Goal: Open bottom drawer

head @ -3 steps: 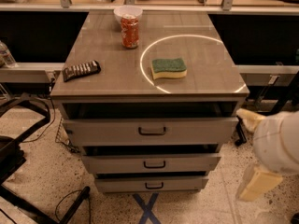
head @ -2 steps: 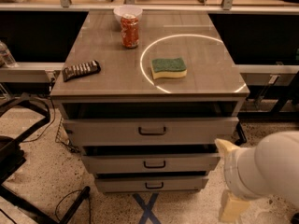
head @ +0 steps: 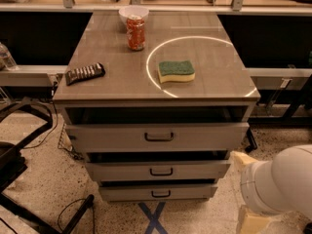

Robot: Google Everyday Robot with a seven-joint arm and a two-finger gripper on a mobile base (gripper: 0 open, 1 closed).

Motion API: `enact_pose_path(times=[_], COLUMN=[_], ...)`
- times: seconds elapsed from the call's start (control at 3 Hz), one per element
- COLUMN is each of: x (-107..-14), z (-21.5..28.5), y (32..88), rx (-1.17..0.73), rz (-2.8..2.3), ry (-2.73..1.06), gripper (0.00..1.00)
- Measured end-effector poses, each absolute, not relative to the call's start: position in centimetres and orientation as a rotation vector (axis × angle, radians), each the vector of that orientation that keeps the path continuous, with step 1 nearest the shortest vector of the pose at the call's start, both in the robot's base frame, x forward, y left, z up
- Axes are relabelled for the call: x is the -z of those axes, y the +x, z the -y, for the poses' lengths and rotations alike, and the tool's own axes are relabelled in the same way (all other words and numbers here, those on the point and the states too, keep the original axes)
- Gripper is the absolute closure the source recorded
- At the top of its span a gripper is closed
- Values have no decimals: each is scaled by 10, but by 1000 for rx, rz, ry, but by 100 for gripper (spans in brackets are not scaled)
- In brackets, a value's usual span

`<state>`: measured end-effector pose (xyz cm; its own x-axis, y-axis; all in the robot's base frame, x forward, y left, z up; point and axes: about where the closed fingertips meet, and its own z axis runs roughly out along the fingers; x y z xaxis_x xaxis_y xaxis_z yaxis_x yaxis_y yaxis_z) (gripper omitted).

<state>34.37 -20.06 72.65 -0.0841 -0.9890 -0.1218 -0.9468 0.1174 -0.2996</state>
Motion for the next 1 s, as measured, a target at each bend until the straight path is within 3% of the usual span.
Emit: enact_pose_path(times=[0.33,0.67,1.0], x=[-678,-562,-504], z=[188,166,175], y=[341,325,328], rx=[213,134,69], rz=[-2076,-2010,-2049], ry=[-1954,-2101,-2083], gripper=[0,0,0])
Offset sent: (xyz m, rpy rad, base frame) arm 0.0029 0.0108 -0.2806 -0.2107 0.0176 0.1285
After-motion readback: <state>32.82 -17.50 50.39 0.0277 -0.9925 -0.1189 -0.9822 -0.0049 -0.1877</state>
